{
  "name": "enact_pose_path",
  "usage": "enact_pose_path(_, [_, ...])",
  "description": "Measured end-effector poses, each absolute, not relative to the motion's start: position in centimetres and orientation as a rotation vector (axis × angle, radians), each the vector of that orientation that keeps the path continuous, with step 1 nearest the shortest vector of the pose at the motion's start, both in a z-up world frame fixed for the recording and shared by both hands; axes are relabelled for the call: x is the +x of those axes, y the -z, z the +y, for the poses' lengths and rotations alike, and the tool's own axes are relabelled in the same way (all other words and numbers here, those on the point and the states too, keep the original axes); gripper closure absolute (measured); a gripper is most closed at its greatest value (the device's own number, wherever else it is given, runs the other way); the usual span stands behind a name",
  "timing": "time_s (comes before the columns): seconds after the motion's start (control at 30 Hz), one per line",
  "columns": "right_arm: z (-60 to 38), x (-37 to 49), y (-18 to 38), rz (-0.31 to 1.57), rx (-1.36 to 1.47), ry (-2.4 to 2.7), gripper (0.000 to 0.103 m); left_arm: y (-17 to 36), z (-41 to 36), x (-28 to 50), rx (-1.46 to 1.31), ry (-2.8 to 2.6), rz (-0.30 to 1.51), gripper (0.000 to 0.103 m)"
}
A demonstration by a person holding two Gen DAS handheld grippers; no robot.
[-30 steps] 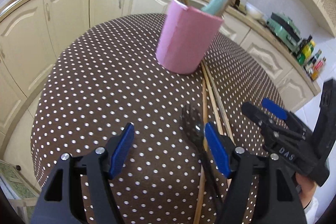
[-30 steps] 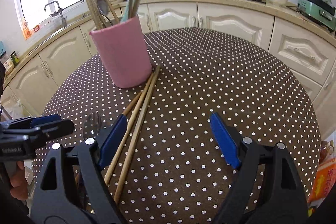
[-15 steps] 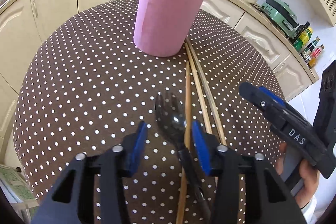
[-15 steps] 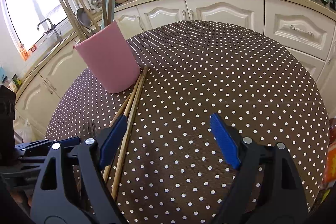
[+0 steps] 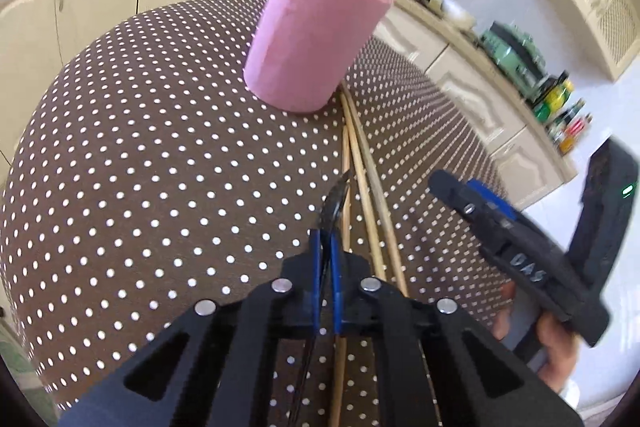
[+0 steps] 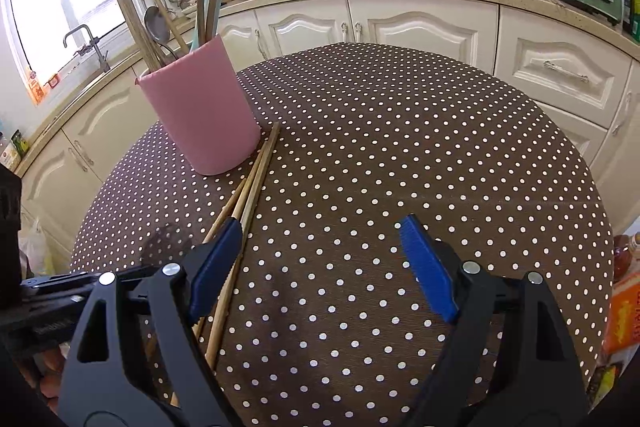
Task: Organize utensils
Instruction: 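Close the left gripper on the dark slotted utensil's handle, then grasp a wooden chopstick with the right gripper while the left gripper holds the utensil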
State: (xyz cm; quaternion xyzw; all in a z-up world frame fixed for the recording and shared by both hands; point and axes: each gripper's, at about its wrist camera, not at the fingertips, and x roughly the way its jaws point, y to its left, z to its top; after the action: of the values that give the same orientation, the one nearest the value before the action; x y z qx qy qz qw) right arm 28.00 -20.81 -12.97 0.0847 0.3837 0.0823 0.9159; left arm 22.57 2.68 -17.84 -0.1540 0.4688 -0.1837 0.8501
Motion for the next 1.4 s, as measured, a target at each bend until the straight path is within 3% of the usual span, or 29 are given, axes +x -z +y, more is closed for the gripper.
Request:
enact_pose_path(0.3, [-18.1, 29.7, 13.2, 0.897, 0.075, -0.261, 0.023, 16.3, 8.0, 22.1, -0.351, 0.252, 0.94, 0.098])
enact_pose_path(0.47, [-17.8, 32.8, 13.5, 1.019, 0.116, -0.303, 0.06, 17.4, 9.2, 23.4, -0.331, 0.221, 0.995, 0.098])
enact_pose_path(0.57, [-17.9, 34.7, 13.7, 1.082, 0.13, -0.317, 0.068, 17.7, 9.5, 24.8, -0.289, 0.205, 1.032, 0.098])
enact_pose_path(0.87, [-14.8, 37.7, 13.1, 1.193, -0.055, -0.319, 0.069, 17.7, 8.0, 27.8, -0.193, 0.194, 1.089, 0.093])
enact_pose_path(1.03, [-11.2, 38.4, 13.1, 1.249, -0.295, -0.304, 0.07, 17.7, 6.8, 29.3, -0.158, 0.204, 1.111, 0.092])
enact_pose_path(1.27, [-12.3, 39.4, 12.8, 1.25, -0.223, -0.335, 0.095, 17.7, 6.1, 30.2, -0.214, 0.229, 1.094, 0.098])
enact_pose_path(1.4, [-15.0, 38.9, 12.4, 1.214, -0.101, -0.391, 0.097, 16.9, 7.2, 28.9, -0.257, 0.217, 1.037, 0.098])
